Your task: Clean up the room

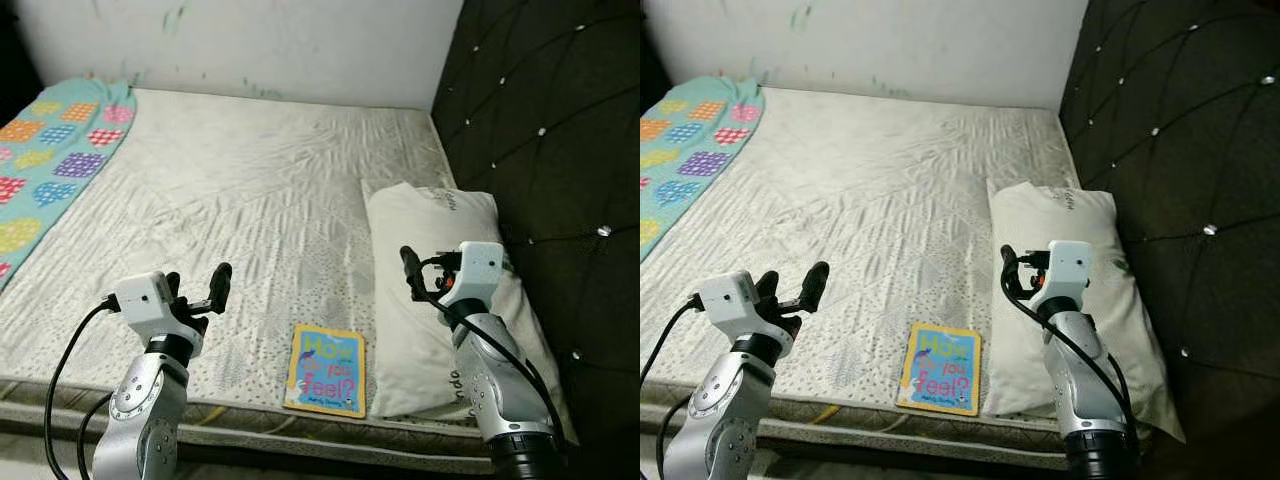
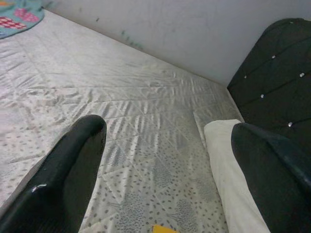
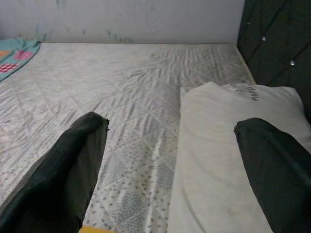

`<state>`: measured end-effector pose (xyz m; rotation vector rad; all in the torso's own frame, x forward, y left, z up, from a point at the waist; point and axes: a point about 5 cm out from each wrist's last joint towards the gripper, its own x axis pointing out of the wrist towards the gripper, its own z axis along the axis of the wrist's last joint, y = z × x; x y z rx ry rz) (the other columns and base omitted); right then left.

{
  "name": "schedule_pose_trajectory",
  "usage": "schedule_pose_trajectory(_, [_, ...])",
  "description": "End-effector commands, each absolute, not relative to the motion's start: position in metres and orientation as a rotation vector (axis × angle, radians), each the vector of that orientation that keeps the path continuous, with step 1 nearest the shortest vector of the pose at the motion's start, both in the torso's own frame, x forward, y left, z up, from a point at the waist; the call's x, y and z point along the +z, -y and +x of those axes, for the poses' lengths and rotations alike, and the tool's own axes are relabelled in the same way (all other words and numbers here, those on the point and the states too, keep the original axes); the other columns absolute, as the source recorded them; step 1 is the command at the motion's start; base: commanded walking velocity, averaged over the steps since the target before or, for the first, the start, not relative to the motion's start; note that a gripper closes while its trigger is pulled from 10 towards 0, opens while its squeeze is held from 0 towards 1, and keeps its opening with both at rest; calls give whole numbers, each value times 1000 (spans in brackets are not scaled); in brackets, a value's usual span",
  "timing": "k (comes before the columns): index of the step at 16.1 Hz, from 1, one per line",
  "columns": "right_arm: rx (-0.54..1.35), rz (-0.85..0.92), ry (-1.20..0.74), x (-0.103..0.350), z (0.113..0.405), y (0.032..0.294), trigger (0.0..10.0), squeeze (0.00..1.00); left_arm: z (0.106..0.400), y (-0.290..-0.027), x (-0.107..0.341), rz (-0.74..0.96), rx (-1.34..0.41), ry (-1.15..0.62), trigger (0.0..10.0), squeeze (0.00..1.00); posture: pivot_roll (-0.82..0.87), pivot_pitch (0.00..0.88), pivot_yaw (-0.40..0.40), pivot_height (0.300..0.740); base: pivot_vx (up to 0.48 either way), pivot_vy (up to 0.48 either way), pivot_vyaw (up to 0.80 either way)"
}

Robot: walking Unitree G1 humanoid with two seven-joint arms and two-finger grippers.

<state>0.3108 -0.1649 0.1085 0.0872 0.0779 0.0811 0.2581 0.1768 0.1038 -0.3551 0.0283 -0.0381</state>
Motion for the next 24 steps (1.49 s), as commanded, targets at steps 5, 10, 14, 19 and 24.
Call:
schedule_pose_trajectory(5, [95, 86, -59, 116, 314, 163, 10000, 0, 259, -178, 108, -348, -39, -18, 10000, 0, 16, 0, -25, 740, 0, 412, 0])
schedule_pose_trajectory(10, [93, 81, -63, 116, 315, 164, 10000, 0, 261, -176, 109, -352, -45, -14, 10000, 0, 14, 0, -27, 740, 0, 462, 0])
schedule_pose_trajectory(14, [97, 83, -64, 116, 315, 163, 10000, 0, 262, -177, 109, -354, -39, -10, 10000, 0, 14, 0, -29, 740, 0, 480, 0])
schedule_pose_trajectory(19, [120, 82, -65, 116, 314, 162, 10000, 0, 260, -174, 113, -384, -80, 32, 10000, 0, 7, 0, -31, 740, 0, 91, 0])
schedule_pose_trajectory(24, [137, 73, -66, 116, 314, 161, 10000, 0, 260, -173, 114, -397, -90, 39, 10000, 0, 3, 0, -34, 740, 343, 0, 0])
